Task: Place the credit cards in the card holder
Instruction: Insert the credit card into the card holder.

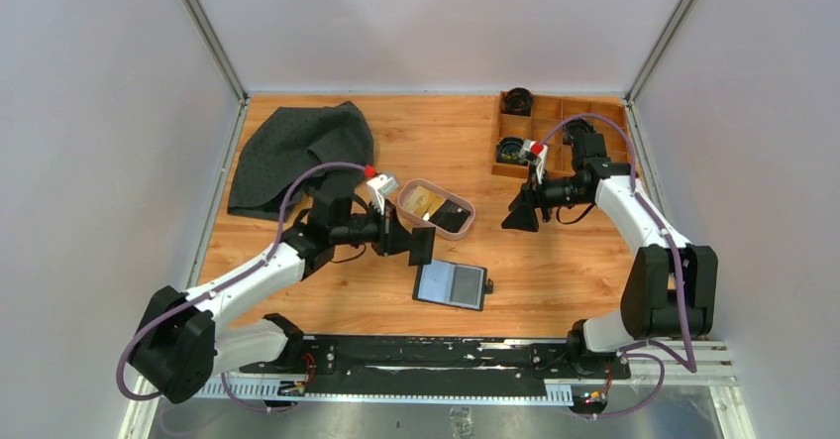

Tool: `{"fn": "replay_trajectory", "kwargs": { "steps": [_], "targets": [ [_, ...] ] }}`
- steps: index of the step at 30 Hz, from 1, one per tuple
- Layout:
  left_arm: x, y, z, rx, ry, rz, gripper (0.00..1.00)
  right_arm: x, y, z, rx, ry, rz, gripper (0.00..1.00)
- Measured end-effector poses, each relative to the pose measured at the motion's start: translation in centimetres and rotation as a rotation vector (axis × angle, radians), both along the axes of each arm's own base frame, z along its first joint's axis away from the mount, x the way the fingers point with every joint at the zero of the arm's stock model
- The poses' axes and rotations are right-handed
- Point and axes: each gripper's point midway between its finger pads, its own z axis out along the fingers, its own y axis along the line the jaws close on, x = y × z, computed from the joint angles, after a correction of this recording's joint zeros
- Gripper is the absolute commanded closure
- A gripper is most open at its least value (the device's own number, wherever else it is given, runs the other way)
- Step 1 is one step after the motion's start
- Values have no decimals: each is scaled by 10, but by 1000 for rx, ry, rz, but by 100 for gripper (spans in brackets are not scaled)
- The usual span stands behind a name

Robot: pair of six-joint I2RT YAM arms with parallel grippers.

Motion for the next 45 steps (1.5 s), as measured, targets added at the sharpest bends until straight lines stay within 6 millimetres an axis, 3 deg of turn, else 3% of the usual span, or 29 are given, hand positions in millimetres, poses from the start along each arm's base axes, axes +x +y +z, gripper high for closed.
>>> {"fn": "replay_trajectory", "kwargs": {
  "steps": [8,17,24,45],
  "targets": [
    [-32,-26,-37,16,115,-80,100,-1,0,0,-2,-2,5,31],
    [-44,-33,-68,17,208,-90,100,-3,0,-1,-2,5,7,31],
    [-37,-41,-75,-48,253,-27,100,-4,3,0,5,5,18,31],
    [-40,-40,-87,-114,302,16,100,-5,5,0,2,-11,36,31]
  ]
}}
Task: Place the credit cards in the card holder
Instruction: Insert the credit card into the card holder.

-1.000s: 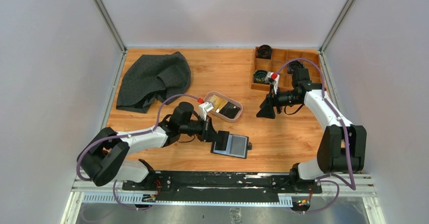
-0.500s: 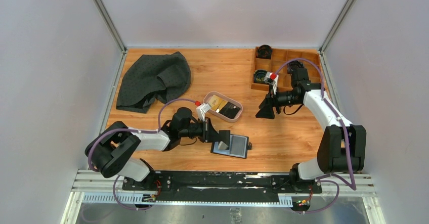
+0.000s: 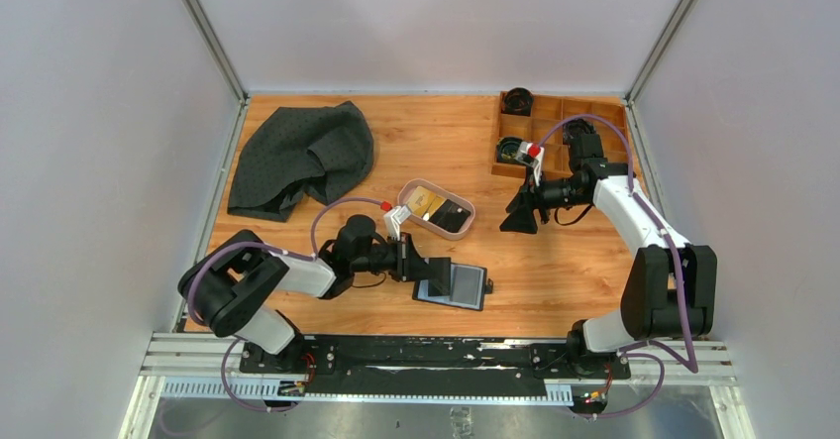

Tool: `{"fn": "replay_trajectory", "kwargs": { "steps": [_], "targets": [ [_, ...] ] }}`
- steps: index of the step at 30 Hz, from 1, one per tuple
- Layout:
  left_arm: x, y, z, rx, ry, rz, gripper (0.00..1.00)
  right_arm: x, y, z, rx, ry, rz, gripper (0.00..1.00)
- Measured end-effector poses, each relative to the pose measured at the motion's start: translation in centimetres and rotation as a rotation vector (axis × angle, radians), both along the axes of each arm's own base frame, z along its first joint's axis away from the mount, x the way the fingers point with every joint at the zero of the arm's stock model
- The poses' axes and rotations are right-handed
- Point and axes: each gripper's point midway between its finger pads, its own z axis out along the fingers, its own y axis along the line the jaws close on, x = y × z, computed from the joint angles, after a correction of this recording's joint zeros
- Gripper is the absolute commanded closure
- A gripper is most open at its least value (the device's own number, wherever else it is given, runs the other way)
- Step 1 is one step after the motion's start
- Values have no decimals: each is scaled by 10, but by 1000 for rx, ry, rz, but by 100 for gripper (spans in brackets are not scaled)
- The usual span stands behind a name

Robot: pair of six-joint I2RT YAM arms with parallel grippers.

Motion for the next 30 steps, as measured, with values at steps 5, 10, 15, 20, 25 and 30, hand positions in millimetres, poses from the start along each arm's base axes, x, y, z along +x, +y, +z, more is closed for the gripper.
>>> {"fn": "replay_trajectory", "kwargs": {
  "steps": [5,10,15,20,25,30],
  "targets": [
    [2,-1,-5,-2,22,14,100,0,0,0,0,0,0,31],
    [7,-3,-10,-4,40,43,100,0,0,0,0,0,0,31],
    [10,-5,-17,-20,70,67,100,0,0,0,0,2,0,31],
    [10,-5,-25,-26,101,82,100,-1,0,-1,0,2,2,31],
    [11,-4,-27,-19,98,88,100,-2,1,-1,0,3,5,31],
    [11,-2,-31,1,93,92,100,-2,1,-1,-1,3,7,31]
  ]
}}
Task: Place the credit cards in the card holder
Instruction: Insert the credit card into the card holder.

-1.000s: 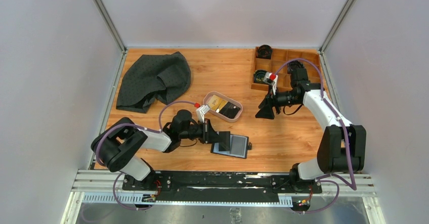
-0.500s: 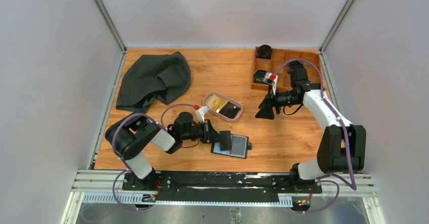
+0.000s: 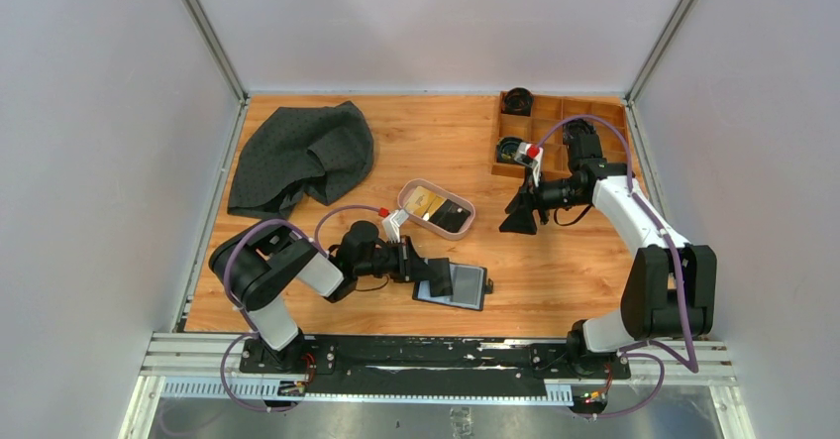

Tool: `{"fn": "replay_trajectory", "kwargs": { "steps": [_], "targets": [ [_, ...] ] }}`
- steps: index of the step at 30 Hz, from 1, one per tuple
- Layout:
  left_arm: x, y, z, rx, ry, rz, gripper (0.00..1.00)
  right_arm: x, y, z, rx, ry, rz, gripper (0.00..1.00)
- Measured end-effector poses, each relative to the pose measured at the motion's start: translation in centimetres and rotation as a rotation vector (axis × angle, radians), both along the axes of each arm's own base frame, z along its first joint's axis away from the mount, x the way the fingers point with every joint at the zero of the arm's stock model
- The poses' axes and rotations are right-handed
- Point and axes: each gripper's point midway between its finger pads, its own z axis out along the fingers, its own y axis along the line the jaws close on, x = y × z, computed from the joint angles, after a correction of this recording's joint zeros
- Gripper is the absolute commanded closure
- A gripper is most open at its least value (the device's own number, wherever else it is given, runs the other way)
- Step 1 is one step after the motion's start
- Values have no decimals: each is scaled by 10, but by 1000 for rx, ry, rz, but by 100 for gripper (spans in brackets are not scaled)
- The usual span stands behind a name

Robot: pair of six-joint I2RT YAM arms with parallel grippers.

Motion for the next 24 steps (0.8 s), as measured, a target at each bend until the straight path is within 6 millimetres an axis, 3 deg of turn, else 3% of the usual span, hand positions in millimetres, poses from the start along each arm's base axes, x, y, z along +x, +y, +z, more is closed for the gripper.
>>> {"fn": "replay_trajectory", "kwargs": {
  "steps": [24],
  "targets": [
    [-1,-9,-4,8,28,-30,100,-5,6,-2,1,3,29,32]
  ]
}}
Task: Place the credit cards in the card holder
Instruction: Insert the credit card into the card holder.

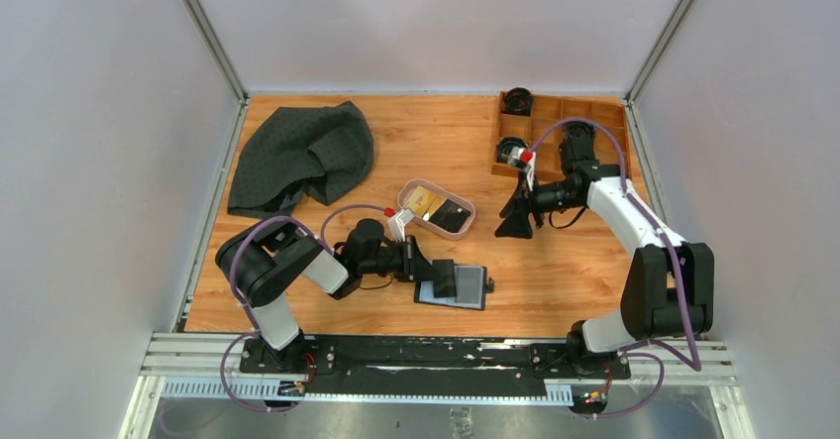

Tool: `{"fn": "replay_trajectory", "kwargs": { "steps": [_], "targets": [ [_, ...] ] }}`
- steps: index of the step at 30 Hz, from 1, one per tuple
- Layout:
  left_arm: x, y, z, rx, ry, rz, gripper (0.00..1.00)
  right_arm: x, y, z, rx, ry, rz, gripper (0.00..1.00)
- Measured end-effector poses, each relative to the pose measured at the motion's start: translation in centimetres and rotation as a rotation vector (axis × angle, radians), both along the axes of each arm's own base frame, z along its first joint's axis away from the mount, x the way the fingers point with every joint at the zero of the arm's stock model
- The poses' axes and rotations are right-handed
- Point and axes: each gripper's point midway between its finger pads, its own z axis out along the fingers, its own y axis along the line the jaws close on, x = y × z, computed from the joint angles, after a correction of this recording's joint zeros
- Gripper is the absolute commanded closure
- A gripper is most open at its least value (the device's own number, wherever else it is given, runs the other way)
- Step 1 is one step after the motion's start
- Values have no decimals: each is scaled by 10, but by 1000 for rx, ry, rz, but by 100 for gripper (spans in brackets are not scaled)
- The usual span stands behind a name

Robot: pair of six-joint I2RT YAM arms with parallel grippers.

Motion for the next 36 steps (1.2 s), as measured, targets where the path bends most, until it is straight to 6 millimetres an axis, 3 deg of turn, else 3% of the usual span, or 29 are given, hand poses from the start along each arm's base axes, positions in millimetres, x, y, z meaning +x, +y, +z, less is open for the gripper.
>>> {"fn": "replay_trajectory", "kwargs": {
  "steps": [3,8,13,17,22,36],
  "targets": [
    [0,0,0,-2,11,3,100,-12,11,-7,1,-6,63,32],
    [-2,-1,0,-4,28,6,100,-64,38,-37,-47,-107,318,31],
    [-4,-1,-5,3,57,4,100,-104,42,-52,-83,-330,538,32],
    [-5,-1,-6,3,70,3,100,-122,41,-71,-136,-460,677,41],
    [-6,-1,-6,1,83,4,100,-126,41,-90,-210,-505,779,51],
    [-10,-7,-11,8,98,-13,100,-117,32,-112,-336,-551,846,60]
  ]
}}
